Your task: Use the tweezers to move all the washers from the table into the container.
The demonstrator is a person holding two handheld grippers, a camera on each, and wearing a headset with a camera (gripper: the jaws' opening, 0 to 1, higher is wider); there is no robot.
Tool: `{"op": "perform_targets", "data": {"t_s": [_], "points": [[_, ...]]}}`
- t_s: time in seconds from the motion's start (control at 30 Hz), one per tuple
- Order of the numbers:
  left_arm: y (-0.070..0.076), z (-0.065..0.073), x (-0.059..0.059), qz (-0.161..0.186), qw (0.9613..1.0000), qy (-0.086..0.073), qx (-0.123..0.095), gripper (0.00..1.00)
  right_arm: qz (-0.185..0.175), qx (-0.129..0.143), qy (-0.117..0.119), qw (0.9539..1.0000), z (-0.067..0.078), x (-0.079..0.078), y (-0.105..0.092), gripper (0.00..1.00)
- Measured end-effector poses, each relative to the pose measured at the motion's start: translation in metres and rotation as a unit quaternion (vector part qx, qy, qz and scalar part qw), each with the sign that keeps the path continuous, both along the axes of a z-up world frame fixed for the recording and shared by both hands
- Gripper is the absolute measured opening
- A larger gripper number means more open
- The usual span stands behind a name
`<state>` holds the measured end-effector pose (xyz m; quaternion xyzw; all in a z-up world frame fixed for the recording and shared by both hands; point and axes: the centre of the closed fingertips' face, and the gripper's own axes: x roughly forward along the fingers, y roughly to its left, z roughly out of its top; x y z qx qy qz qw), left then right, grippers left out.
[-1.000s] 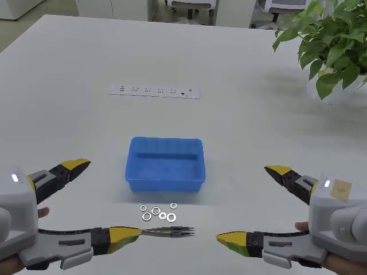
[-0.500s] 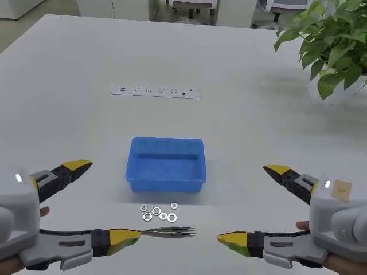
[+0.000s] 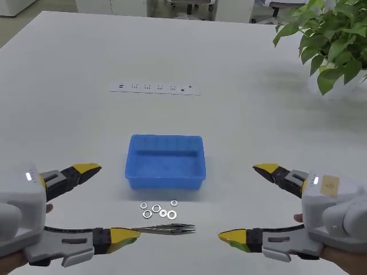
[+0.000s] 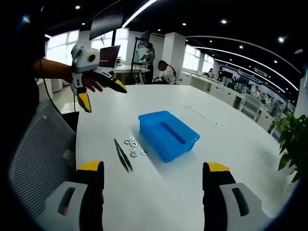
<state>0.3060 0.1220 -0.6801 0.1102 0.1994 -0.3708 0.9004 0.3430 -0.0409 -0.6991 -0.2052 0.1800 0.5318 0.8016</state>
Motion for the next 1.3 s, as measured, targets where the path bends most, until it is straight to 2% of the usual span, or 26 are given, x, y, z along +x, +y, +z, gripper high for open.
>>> {"op": "perform_targets", "data": {"t_s": [0.27, 0.67, 0.97, 1.17, 1.23, 1.3], "points": [[-0.006, -0.011, 0.001, -0.011, 0.9999, 0.013, 0.002, 0.79, 0.030, -0.020, -0.002, 0.9994, -0.010, 0.001, 0.007, 0.80], [-0.007, -0.027, -0.002, -0.029, 0.9990, 0.027, 0.021, 0.68, 0.071, -0.044, 0.002, 0.9965, -0.026, -0.002, 0.016, 0.70], [-0.008, -0.042, -0.001, -0.052, 0.9967, 0.040, 0.047, 0.57, 0.109, -0.060, 0.009, 0.9922, -0.037, -0.008, 0.025, 0.55], [-0.007, -0.050, 0.000, -0.066, 0.9950, 0.044, 0.060, 0.48, 0.140, -0.077, 0.013, 0.9871, -0.046, -0.013, 0.031, 0.44], [-0.006, -0.054, 0.001, -0.073, 0.9937, 0.041, 0.074, 0.46, 0.149, -0.081, 0.015, 0.9854, -0.049, -0.015, 0.032, 0.41], [-0.006, -0.058, 0.001, -0.078, 0.9926, 0.047, 0.081, 0.42, 0.157, -0.085, 0.015, 0.9839, -0.052, -0.016, 0.034, 0.39]]}}
